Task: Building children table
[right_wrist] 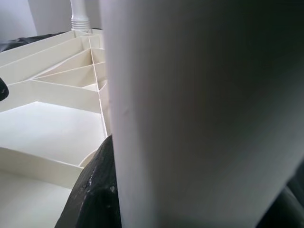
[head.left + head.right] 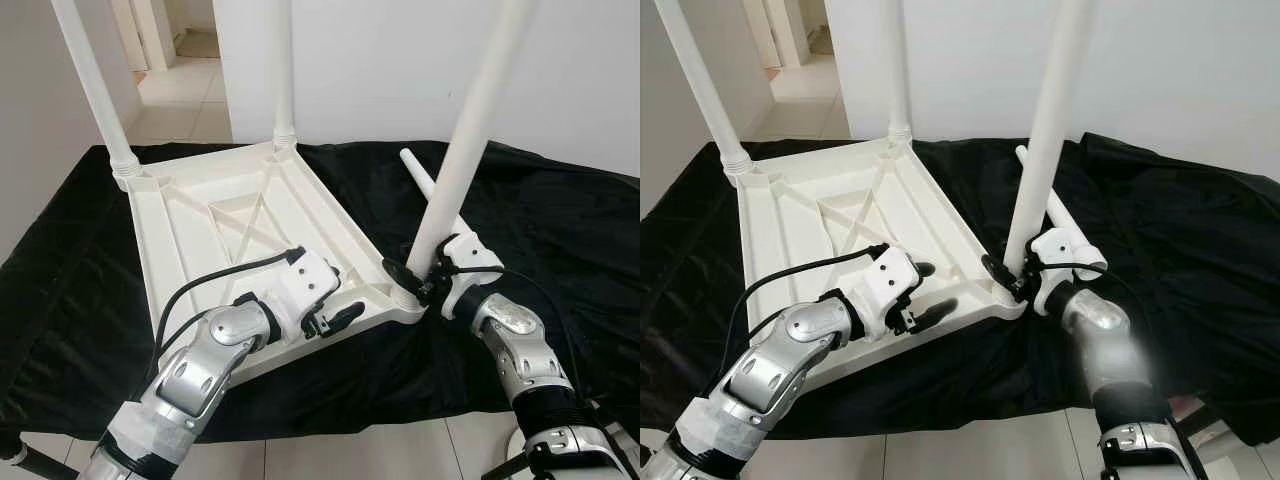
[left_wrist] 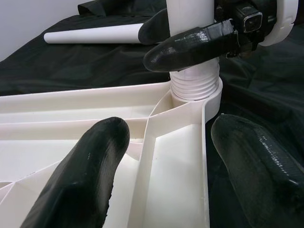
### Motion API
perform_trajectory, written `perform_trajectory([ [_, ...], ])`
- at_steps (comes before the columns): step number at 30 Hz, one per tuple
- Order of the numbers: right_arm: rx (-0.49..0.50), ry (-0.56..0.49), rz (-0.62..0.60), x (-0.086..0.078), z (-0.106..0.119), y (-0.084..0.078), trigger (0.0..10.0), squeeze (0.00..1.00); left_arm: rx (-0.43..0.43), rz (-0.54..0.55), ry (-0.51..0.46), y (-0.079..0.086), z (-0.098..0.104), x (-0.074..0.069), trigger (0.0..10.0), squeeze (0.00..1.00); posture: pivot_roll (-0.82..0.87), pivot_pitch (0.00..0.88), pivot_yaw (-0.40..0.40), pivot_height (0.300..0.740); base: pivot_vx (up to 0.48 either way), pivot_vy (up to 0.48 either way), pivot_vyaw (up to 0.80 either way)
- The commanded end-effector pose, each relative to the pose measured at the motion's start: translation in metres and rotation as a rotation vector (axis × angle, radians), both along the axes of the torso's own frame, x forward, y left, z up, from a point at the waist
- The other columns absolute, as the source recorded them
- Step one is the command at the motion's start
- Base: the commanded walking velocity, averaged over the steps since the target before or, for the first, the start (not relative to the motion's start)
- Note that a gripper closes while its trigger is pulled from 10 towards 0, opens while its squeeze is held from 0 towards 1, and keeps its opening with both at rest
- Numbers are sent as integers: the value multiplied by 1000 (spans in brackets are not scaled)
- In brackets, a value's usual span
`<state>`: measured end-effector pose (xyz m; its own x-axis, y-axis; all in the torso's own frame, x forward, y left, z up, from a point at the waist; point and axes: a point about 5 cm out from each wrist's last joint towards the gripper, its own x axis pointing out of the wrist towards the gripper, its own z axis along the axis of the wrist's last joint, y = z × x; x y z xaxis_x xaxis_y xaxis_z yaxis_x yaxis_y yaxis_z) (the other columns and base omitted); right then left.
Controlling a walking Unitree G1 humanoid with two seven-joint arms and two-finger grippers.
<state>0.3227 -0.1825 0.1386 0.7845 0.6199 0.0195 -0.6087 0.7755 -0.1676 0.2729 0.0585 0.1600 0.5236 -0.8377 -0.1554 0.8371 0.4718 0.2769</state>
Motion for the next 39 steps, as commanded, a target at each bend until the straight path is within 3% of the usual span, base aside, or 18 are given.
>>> perform_trajectory([
  [1, 33, 44, 2, -1, -8, 5, 10000, 0, 25, -9, 10, 3, -2, 0, 10000, 0, 0, 0, -2, 740, 0, 0, 0],
  [11, 122, 24, -182, 2, 1, 10, 10000, 0, 25, -10, 24, 3, -5, -4, 10000, 0, -8, 0, -7, 740, 0, 0, 0],
  [19, 170, 16, -362, -5, 3, 25, 10000, 0, 20, -14, 32, 1, -7, -6, 10000, 0, -11, 0, -21, 740, 0, 0, 0],
  [21, 213, 19, -565, -12, -1, 26, 10000, 0, 20, -15, 36, 1, -8, -8, 10000, 0, -11, 0, -28, 740, 0, 0, 0],
  [26, 208, 3, -679, -20, -4, 27, 10000, 0, 20, -14, 37, 1, -8, -8, 10000, 0, -9, 0, -33, 740, 0, 0, 0],
  [28, 235, 21, -823, -32, -11, 32, 10000, 0, 19, -14, 39, 1, -9, -8, 10000, 0, -10, 0, -35, 740, 0, 0, 0],
  [32, 245, 39, -831, -35, -14, 39, 10000, 0, 18, -16, 41, 0, -9, -9, 10000, 0, -17, 0, -29, 740, 0, 0, 0],
  [37, 248, 44, -831, -34, -12, 37, 10000, 0, 20, -22, 40, 0, -10, -9, 10000, 0, -18, 0, -29, 740, 0, 0, 0],
  [39, 268, 54, -798, -35, -10, 44, 10000, 0, 24, -23, 36, 0, -9, -8, 10000, 0, -17, 0, -31, 740, 0, 0, 0],
])
